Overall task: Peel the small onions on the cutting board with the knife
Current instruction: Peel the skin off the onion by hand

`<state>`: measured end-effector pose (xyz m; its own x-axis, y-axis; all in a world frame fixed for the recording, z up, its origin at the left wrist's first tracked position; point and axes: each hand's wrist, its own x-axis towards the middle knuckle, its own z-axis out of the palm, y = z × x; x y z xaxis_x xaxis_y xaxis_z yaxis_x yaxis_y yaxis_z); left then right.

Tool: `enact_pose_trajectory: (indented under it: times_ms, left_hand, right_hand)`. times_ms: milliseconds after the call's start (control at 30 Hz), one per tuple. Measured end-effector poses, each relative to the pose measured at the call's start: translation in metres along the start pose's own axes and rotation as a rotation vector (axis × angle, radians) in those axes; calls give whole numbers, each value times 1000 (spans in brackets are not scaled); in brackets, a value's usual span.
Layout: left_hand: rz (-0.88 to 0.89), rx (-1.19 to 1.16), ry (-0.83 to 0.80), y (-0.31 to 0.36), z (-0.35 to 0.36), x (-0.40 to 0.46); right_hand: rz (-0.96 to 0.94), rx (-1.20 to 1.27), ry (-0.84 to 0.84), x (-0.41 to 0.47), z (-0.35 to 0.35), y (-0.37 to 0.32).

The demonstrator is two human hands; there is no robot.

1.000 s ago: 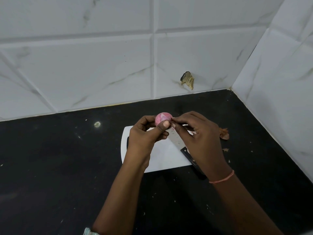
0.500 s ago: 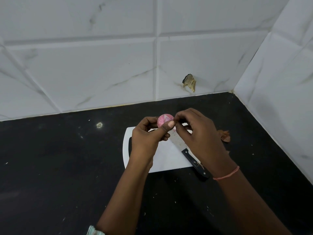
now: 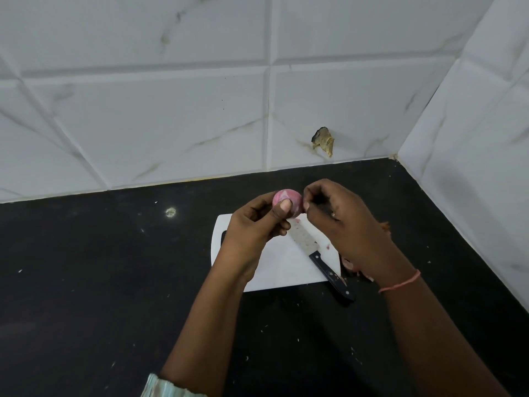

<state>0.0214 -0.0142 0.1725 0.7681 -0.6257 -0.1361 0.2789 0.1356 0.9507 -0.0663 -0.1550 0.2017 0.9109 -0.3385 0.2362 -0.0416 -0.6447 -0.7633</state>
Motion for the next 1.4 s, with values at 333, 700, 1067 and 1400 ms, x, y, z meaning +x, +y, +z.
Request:
enact_pose_trajectory:
  times_ms: [333, 700, 1067, 1400]
  left_hand:
    - [25, -147, 19, -1, 8, -3]
    - [60, -61, 66, 3, 15, -7]
    - [76, -121, 51, 7, 14, -9]
    - [80, -34, 139, 5, 9, -9]
  right_hand:
    - [-87, 0, 314, -15, 19, 4]
    - [-166, -102, 464, -17, 26, 5]
    - [-196, -89, 442, -17, 22, 1]
    - [-271, -256, 397, -14, 23, 4]
